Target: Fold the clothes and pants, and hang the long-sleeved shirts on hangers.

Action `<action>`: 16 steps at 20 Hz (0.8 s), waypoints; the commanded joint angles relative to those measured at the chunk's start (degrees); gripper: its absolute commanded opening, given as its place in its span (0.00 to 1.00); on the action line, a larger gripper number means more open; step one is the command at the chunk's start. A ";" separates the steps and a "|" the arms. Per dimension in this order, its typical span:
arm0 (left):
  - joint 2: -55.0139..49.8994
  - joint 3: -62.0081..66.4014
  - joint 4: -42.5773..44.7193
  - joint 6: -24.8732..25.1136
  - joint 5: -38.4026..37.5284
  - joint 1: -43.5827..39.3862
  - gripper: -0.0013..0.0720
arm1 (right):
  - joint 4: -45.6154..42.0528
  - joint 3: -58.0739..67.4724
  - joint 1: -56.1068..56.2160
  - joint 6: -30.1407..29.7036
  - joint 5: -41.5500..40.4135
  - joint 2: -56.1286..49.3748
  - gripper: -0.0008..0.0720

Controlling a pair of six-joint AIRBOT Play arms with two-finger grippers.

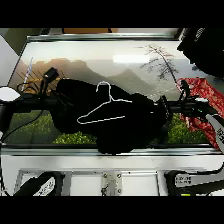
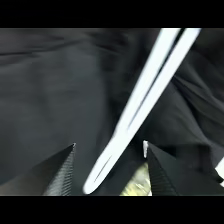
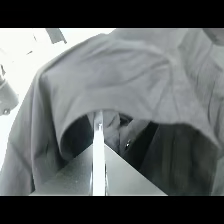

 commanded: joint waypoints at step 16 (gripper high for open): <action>22.93 -18.05 6.54 -42.91 20.31 -8.20 0.62 | 11.80 0.04 -0.04 17.40 -10.56 24.74 0.02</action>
